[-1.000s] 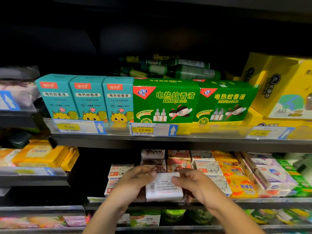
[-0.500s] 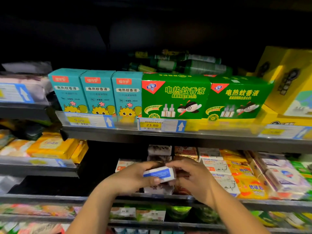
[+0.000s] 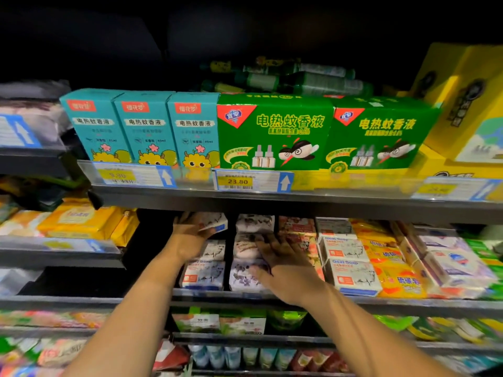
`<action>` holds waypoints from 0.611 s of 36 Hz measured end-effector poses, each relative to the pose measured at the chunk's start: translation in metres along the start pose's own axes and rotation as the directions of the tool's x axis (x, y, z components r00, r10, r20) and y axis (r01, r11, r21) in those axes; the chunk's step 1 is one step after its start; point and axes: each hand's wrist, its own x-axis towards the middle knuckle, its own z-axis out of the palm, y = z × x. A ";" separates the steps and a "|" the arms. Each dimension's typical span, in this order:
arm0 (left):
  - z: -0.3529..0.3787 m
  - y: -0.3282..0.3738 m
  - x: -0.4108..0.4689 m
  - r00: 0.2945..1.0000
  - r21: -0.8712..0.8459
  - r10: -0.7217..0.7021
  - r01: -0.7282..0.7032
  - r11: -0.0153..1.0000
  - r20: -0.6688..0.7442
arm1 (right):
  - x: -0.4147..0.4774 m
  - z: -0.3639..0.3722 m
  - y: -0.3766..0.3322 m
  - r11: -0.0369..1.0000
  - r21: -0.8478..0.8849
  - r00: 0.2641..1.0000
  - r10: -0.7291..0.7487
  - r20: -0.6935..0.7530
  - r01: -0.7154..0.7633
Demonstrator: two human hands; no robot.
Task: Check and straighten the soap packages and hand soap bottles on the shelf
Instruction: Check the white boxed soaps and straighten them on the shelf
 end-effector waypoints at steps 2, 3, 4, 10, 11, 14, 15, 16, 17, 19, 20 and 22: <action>0.004 -0.007 0.011 1.000 0.050 0.024 -0.025 0.998 0.020 | 0.001 0.001 0.002 1.000 -0.006 1.000 0.001 0.027 -0.001; 0.004 -0.008 0.014 0.998 0.066 0.034 -0.038 0.997 0.055 | 0.002 0.001 0.003 1.000 -0.008 0.999 -0.001 0.034 0.001; 0.002 -0.004 0.013 0.993 0.078 0.043 -0.051 0.996 0.107 | 0.002 0.000 0.003 1.000 -0.013 0.999 -0.002 0.036 0.002; 0.003 -0.002 0.017 0.969 0.098 0.037 -0.063 0.993 0.246 | 0.001 -0.002 0.000 1.000 -0.002 0.999 0.014 0.040 -0.014; 0.003 -0.003 0.017 0.964 0.099 0.033 -0.062 0.993 0.265 | 0.000 -0.002 -0.001 1.000 0.001 0.999 0.019 0.040 -0.019; 0.003 -0.005 0.015 0.954 0.087 0.049 -0.079 0.993 0.297 | 0.000 -0.003 -0.003 0.999 0.006 0.998 0.031 0.045 -0.031; 0.004 -0.007 0.014 0.949 0.077 0.068 -0.096 0.992 0.308 | 0.000 -0.004 -0.003 0.999 0.010 0.999 0.030 0.044 -0.030; 0.004 -0.008 0.013 0.945 0.071 0.088 -0.116 0.991 0.314 | -0.001 -0.005 -0.004 1.000 0.011 0.999 0.028 0.042 -0.028; 0.006 -0.012 0.013 0.944 0.064 0.098 -0.124 0.990 0.316 | -0.001 -0.005 -0.004 1.000 0.008 0.999 0.026 0.040 -0.027; 0.010 -0.018 0.011 0.953 0.076 0.108 -0.134 0.988 0.282 | -0.002 -0.006 -0.005 1.000 0.002 0.999 0.025 0.031 -0.025; 0.012 -0.018 0.010 0.958 0.102 0.109 -0.140 0.985 0.265 | -0.003 -0.006 -0.005 1.000 -0.002 0.999 0.023 0.024 -0.023; 0.014 -0.014 0.004 0.966 0.167 0.067 -0.111 0.980 0.251 | -0.002 -0.004 -0.005 1.000 -0.003 0.999 0.022 0.023 -0.022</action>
